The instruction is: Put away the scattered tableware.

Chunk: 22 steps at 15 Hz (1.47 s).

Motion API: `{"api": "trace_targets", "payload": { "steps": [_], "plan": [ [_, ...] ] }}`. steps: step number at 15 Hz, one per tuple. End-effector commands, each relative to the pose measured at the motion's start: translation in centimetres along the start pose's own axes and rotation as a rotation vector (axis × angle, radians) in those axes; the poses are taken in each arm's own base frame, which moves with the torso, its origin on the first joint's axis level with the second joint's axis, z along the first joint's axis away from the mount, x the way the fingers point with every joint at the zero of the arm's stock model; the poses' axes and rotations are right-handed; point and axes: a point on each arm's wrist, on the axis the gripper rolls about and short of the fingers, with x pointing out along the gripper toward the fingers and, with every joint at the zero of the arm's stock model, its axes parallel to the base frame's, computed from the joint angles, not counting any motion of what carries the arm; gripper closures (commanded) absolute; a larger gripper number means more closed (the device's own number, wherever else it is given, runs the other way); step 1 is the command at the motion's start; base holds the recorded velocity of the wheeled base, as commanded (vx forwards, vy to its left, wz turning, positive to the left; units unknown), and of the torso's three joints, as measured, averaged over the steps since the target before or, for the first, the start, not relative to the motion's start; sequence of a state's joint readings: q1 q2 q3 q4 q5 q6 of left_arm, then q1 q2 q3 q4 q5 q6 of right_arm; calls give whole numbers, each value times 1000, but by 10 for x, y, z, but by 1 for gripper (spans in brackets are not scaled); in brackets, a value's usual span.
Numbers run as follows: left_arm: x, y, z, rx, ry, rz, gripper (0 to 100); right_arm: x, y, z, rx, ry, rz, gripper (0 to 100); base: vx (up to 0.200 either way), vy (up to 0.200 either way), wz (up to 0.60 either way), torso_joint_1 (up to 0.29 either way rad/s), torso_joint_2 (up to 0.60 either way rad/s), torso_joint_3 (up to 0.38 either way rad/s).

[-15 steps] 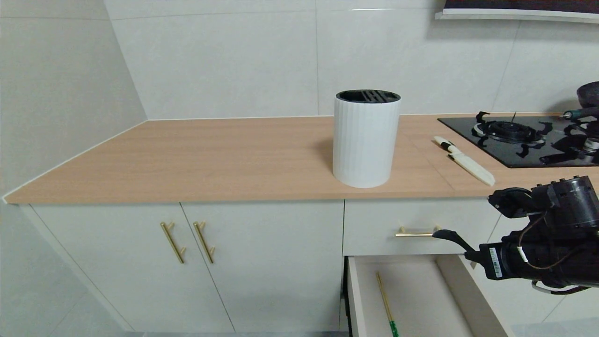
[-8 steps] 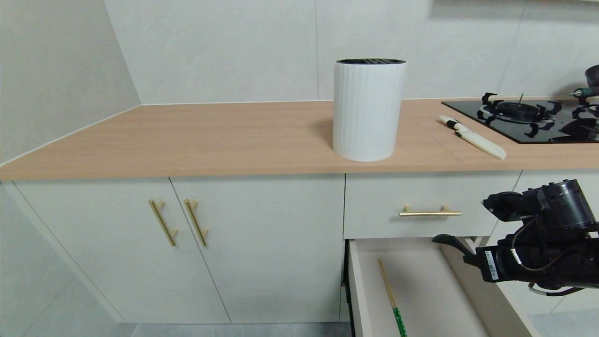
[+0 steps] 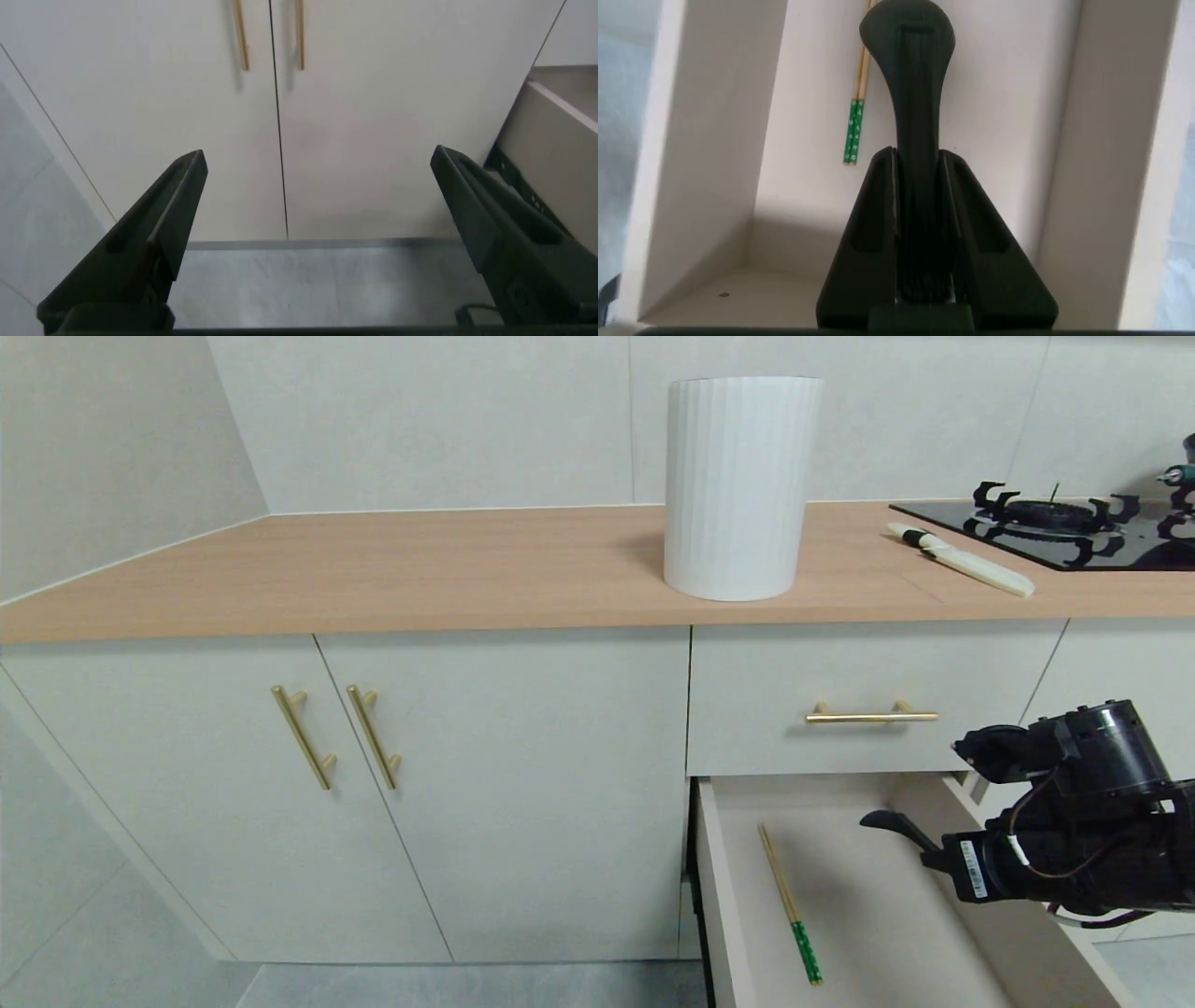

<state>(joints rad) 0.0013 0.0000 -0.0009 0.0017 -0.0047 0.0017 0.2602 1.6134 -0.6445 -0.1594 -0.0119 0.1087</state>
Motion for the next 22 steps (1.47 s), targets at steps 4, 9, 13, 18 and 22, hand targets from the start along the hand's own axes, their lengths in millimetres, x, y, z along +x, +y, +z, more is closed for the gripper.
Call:
{"api": "trace_targets", "payload": {
  "steps": [4,9,13,18,22],
  "plan": [
    [0,0,0,0,-1,0,0,5,0,-1,0,10,-1,100,0,0,0,-3,21,10],
    [0,0,0,0,-1,0,0,37,0,-6,1,3,-3,100,0,0,0,0,0,0],
    [0,0,0,0,-1,0,0,98,-2,-21,86,9,-52,100,0,0,0,0,0,0],
    [0,0,0,0,-1,0,0,144,-6,-51,83,41,-61,100,0,0,0,0,0,0],
    [0,0,0,0,-1,0,0,161,-8,-68,74,82,-98,100,0,0,0,0,0,0]
  ]
}}
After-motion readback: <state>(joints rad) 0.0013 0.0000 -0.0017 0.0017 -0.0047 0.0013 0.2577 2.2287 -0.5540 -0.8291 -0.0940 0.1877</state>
